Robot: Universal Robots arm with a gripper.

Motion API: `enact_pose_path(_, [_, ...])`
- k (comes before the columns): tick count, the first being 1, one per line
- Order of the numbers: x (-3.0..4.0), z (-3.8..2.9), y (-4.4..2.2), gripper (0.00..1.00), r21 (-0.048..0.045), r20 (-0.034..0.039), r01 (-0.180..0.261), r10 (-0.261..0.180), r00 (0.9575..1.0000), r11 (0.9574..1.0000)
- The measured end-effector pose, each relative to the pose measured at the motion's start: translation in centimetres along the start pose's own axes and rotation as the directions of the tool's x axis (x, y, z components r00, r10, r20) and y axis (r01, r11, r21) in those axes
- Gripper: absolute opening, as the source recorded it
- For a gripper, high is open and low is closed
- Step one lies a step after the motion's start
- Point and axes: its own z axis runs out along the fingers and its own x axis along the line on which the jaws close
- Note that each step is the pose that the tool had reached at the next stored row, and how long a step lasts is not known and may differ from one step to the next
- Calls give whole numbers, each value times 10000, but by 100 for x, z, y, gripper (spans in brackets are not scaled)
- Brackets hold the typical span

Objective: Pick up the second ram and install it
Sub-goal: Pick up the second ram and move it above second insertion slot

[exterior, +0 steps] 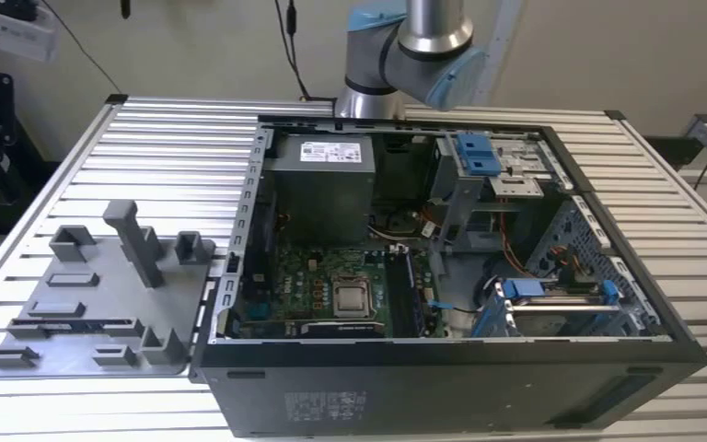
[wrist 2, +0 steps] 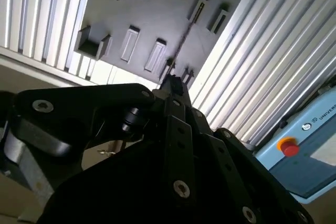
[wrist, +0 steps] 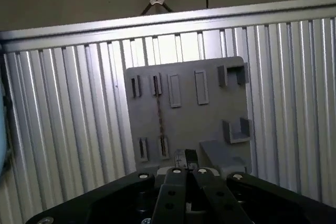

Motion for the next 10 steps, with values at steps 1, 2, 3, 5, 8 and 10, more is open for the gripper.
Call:
enact_pose_path(1, [-1,3,0,11,-5,-2,153,-153,9999,9999])
enact_pose_path(2, [-2,6,1,11,-10,-5,292,-292,9996,9996])
enact_pose_path(3, [-2,8,1,11,-14,-7,398,-398,9992,9992])
enact_pose_path(5, [-2,10,1,11,-22,-12,611,-611,9981,9981])
enact_pose_path(8, [-2,10,1,11,-22,-12,614,-614,9981,9981])
enact_pose_path(10, [-2,11,1,11,-22,-12,614,-614,9981,9981])
